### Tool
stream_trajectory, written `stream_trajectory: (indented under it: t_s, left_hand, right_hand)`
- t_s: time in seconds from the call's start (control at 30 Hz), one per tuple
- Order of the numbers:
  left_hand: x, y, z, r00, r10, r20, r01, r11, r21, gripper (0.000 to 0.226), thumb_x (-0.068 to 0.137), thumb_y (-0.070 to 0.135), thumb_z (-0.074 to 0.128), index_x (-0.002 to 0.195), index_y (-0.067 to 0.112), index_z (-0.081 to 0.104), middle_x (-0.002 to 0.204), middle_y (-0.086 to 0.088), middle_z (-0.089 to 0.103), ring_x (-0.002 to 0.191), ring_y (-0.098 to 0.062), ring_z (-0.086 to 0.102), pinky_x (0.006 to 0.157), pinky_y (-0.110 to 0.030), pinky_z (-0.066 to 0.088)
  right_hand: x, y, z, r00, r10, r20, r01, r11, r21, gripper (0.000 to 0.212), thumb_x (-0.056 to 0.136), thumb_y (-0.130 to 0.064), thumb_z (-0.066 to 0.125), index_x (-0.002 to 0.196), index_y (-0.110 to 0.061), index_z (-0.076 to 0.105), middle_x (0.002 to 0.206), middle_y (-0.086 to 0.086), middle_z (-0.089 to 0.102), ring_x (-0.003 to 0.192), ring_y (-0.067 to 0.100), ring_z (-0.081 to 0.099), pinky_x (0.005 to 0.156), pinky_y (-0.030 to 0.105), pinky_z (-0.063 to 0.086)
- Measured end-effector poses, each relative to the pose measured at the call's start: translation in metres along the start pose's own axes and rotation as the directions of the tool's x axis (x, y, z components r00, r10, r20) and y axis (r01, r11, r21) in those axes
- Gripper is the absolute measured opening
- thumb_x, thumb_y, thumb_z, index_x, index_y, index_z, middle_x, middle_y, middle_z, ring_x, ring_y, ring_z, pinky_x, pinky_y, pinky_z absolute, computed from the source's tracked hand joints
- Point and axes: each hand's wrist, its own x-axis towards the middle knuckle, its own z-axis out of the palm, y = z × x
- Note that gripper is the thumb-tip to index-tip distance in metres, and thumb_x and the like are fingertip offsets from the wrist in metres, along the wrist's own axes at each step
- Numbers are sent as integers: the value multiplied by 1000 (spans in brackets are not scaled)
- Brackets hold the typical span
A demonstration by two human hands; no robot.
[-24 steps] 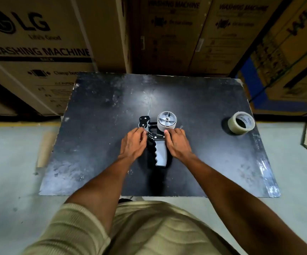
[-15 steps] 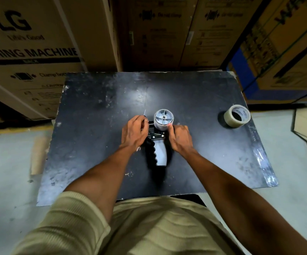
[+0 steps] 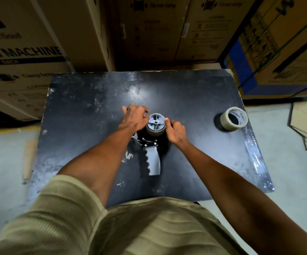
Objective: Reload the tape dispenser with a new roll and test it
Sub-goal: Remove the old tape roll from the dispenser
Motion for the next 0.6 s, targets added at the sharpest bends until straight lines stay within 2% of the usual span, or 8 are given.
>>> stream_trajectory:
  t_s: [0.03, 0.1, 0.2, 0.3, 0.37, 0.43, 0.53, 0.6]
  left_hand:
    - [3, -1, 0, 1000, 14, 23, -15, 999, 29, 33, 93, 28, 50, 119, 27, 71, 105, -7, 74, 121, -29, 50, 99, -45, 26]
    - [9, -6, -1, 994, 25, 105, -34, 996, 85, 34, 95, 35, 47, 117, 29, 72, 108, -10, 72, 121, -28, 48, 99, -46, 25]
    - [13, -14, -2, 973, 51, 224, -89, 982, 165, 39, 99, 44, 41, 117, 31, 73, 112, -13, 69, 122, -30, 47, 99, -47, 25]
    - [16, -17, -4, 956, 59, 289, -109, 981, 161, 39, 100, 49, 41, 107, 30, 75, 100, -9, 67, 121, -29, 47, 98, -47, 25]
    - [20, -18, -4, 947, 42, 320, -90, 987, 135, 36, 98, 47, 43, 93, 30, 75, 91, -4, 64, 118, -28, 51, 96, -46, 25]
    - [24, -15, -3, 928, -4, 373, -19, 998, 58, 32, 96, 41, 47, 82, 25, 71, 89, -2, 64, 116, -28, 55, 102, -50, 23]
    - [30, -12, -3, 895, -90, 437, 123, 991, -49, 30, 94, 42, 55, 99, 18, 74, 118, -7, 70, 125, -29, 53, 119, -58, 9]
    - [33, -11, -2, 881, -104, 461, 155, 985, -73, 28, 93, 42, 59, 84, 18, 70, 122, -11, 69, 126, -30, 55, 120, -57, 9]
  right_hand:
    - [6, 2, 2, 999, 49, 14, -50, 996, 71, 53, 101, -51, 47, 83, -5, 65, 98, 27, 73, 100, 45, 68, 90, 50, 56]
    - [15, 7, 6, 988, 145, 57, -154, 961, 229, 54, 96, -51, 57, 86, 1, 68, 88, 20, 72, 90, 40, 74, 83, 54, 62]
    - [24, 11, 5, 970, 193, 146, -235, 895, 379, 36, 90, -39, 72, 95, -4, 74, 94, 15, 73, 93, 29, 75, 78, 43, 64]
    - [28, 15, 1, 957, 193, 217, -269, 870, 413, 19, 83, -27, 81, 91, -10, 77, 88, 10, 70, 86, 20, 70, 78, 35, 63]
    - [32, 18, 2, 949, 216, 230, -299, 851, 431, 25, 77, -25, 85, 93, -6, 77, 89, 14, 72, 91, 21, 72, 78, 34, 63]
    - [32, 17, 3, 944, 232, 234, -316, 840, 440, 33, 70, -28, 86, 91, -5, 76, 92, 16, 73, 97, 24, 74, 77, 34, 64]
    - [35, 16, 4, 934, 254, 252, -346, 818, 459, 41, 67, -25, 86, 97, 0, 76, 99, 18, 75, 101, 27, 75, 82, 40, 65]
    - [36, 13, 4, 926, 280, 253, -371, 803, 467, 50, 60, -26, 87, 100, 1, 76, 108, 21, 77, 104, 28, 75, 82, 39, 65]
